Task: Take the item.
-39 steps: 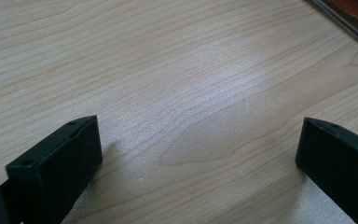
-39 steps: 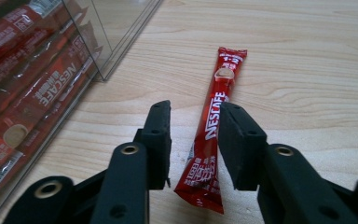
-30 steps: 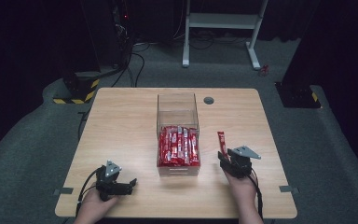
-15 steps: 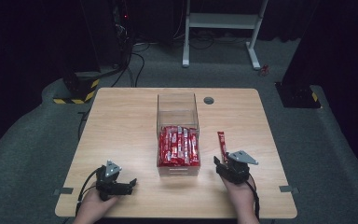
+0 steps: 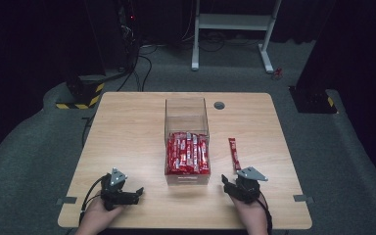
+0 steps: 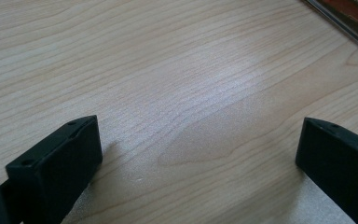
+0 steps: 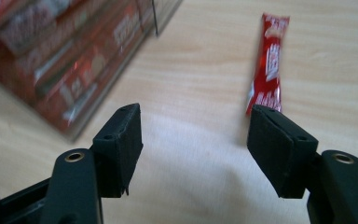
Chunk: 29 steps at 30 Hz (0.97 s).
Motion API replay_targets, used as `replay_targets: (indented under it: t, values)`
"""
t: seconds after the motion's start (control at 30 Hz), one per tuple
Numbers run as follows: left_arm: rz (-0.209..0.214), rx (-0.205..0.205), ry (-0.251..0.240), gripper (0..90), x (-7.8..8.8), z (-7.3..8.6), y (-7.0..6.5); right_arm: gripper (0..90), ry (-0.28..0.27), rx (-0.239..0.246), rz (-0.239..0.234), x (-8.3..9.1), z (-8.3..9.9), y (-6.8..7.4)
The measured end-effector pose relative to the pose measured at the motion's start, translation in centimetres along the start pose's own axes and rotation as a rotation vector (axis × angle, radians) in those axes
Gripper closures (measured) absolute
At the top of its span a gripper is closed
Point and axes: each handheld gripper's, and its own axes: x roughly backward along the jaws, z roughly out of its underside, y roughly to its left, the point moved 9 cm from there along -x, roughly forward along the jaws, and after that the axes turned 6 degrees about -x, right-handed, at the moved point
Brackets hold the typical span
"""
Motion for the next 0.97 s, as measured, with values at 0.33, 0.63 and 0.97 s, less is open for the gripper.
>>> replay_targets:
  t: [0.33,0.63,0.97]
  values:
    - [-0.002,-0.006,0.003,0.6,0.0,0.0,-0.1,29.2,0.098,0.093,-0.001,-0.3,2.2,1.9]
    - [-0.002,-0.012,0.003,0.6,0.0,0.0,-0.1,13.5,0.131,0.091,-0.018,-1.4,2.0,2.7]
    - [-0.002,-0.015,0.002,0.6,0.0,0.0,0.0,12.2,0.135,0.085,-0.014,-1.6,1.8,2.7]
